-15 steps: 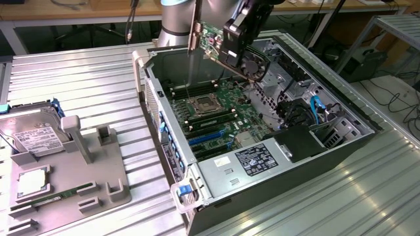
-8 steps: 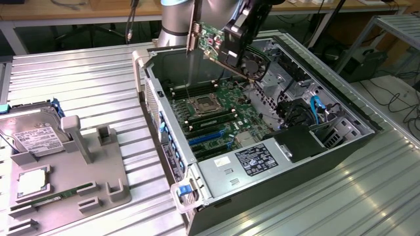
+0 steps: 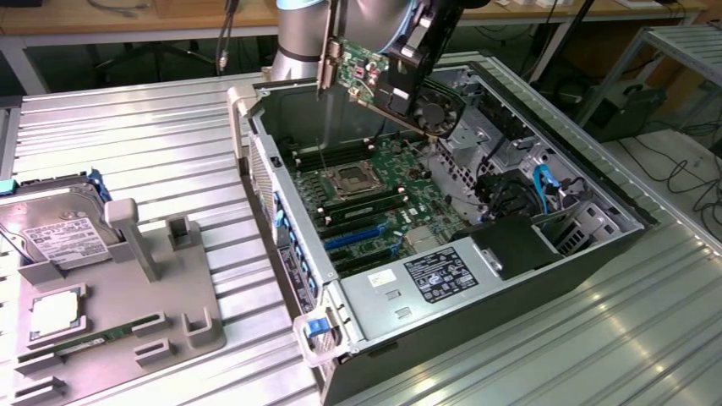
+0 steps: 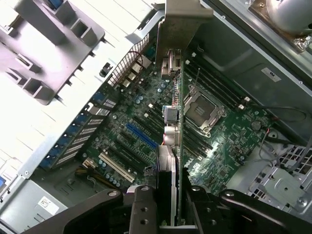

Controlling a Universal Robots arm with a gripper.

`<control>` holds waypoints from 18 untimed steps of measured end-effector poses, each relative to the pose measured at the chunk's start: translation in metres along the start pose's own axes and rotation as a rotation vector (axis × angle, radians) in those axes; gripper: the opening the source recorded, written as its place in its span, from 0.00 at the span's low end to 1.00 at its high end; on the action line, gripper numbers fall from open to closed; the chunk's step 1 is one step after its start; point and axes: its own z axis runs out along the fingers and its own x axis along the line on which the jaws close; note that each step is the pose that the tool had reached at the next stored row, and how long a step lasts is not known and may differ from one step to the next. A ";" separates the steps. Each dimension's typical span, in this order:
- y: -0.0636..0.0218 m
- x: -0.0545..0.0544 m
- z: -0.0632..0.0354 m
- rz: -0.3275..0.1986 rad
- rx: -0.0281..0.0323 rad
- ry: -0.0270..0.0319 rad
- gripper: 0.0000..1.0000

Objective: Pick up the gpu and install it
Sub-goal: 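Insert the gpu into the slot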

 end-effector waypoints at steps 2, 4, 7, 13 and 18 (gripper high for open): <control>-0.0001 0.000 0.0000 -0.014 -0.0010 0.0006 0.28; -0.0001 0.000 0.0000 -0.028 -0.0022 0.0012 0.28; -0.0001 0.000 0.0000 -0.050 -0.0039 0.0021 0.28; -0.0002 0.000 0.0000 -0.094 -0.0075 0.0039 0.28; -0.0003 0.000 0.0000 -0.140 -0.0107 0.0062 0.28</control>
